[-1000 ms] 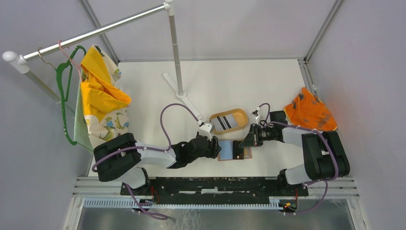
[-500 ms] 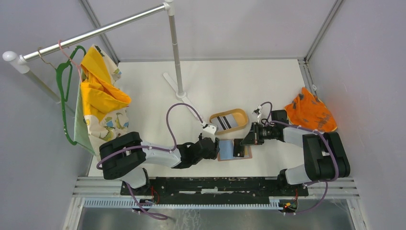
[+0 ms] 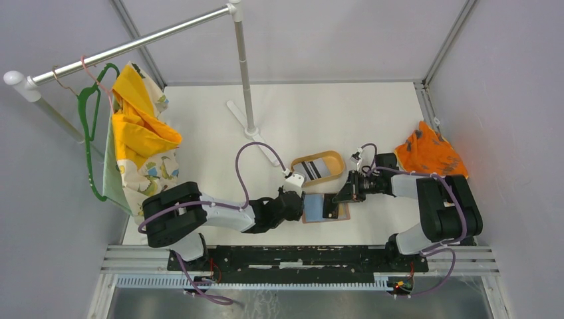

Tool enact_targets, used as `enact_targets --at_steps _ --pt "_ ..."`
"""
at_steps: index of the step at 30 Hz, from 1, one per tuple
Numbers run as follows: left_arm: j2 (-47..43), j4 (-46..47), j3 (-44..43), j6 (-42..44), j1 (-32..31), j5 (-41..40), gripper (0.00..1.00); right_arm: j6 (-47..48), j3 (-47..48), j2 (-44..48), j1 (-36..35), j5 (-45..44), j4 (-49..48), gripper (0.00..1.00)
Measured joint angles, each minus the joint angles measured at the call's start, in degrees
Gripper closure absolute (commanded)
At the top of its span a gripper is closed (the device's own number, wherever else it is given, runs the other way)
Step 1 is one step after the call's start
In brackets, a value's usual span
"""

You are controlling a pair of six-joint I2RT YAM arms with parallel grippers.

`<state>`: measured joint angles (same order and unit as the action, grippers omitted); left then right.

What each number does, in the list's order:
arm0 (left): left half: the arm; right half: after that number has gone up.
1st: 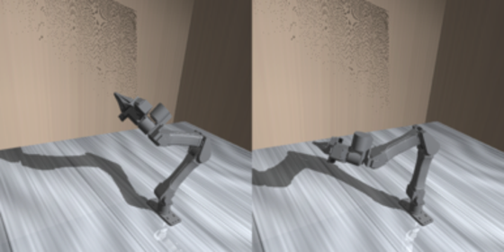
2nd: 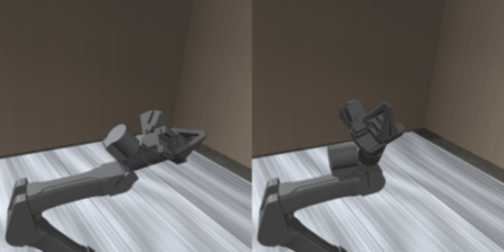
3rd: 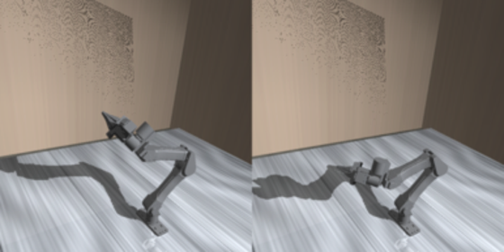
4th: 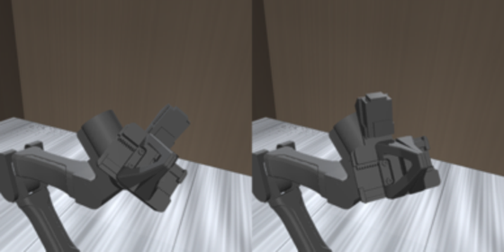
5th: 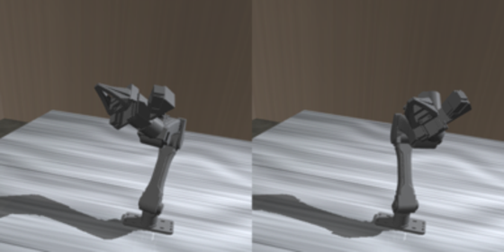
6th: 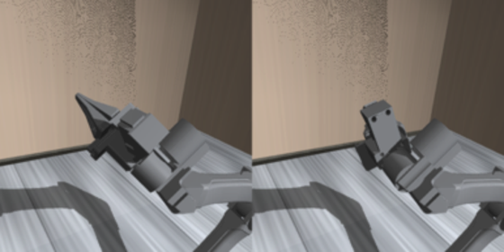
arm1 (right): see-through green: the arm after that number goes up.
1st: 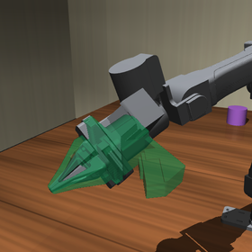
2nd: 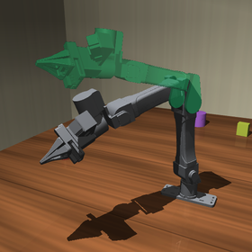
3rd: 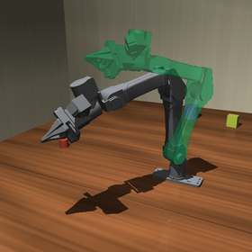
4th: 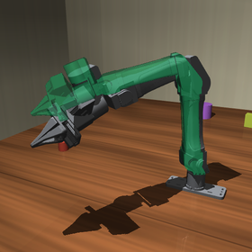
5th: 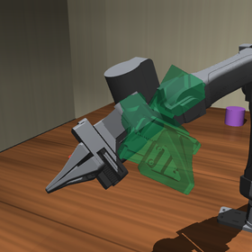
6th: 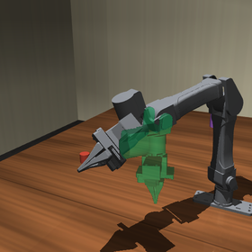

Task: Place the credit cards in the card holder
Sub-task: Insert the credit card into the card holder.

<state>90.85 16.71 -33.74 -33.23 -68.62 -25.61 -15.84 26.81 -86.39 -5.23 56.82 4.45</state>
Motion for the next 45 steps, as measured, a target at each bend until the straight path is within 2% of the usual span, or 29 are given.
enact_targets --at_steps 19,45 --pt "1.1 -0.8 -1.2 0.3 -0.5 -1.2 0.66 -1.5 1.1 -3.9 -1.3 1.0 -0.3 1.0" --pt "2.0 -1.2 -2.3 0.4 -0.6 -1.4 0.66 -1.0 4.9 -7.1 -2.3 -0.5 5.4 1.0"
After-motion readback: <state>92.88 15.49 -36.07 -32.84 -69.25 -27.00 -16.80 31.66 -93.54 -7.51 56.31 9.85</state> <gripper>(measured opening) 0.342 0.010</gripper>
